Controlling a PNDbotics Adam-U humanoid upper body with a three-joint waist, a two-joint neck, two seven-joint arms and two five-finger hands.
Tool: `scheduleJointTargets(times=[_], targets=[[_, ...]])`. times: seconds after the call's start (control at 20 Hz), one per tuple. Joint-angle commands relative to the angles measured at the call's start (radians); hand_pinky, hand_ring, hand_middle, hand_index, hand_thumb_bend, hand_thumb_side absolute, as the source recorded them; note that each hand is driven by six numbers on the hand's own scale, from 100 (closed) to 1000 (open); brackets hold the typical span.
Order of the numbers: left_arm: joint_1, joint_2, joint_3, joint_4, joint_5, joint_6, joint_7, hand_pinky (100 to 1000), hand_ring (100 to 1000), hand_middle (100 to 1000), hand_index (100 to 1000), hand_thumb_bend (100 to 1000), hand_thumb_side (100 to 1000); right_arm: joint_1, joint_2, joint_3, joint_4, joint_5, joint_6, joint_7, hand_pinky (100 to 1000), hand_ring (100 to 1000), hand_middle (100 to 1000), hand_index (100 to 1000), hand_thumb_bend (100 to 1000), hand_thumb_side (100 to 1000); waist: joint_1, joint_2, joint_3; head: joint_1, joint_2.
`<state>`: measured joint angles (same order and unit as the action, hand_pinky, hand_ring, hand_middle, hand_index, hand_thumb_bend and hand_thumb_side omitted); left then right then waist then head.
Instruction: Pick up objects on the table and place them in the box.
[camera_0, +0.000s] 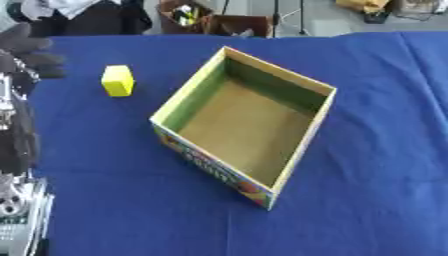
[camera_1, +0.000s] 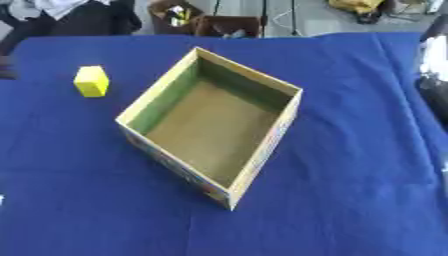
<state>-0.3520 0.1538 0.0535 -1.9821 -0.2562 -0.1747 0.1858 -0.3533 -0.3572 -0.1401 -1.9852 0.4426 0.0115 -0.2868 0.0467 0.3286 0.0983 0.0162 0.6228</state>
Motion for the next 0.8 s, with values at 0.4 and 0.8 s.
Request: scheduleJointTargets(times=[0.4, 0.8], targets=[[-0.131, 0.331, -0.009, -0.014, 0.015, 0.099, 0.043, 654, 724, 751, 878, 100, 904, -0.010, -0.063, 0.007, -0.015, -0.008, -0.006, 0.011, 694, 724, 693, 785, 100, 627, 0.003, -0.010, -0.017, 0.011, -0.014], [-0.275, 0.544, -0.028, 0.120, -0.127, 0.200, -0.070, 686, 748, 773, 900, 100, 880, -0.010, -0.115, 0.010, -0.015, -0.019, -0.024, 0.008, 692, 723, 692, 784, 100, 636, 0.009, 0.003, -0.045, 0.017, -0.023]])
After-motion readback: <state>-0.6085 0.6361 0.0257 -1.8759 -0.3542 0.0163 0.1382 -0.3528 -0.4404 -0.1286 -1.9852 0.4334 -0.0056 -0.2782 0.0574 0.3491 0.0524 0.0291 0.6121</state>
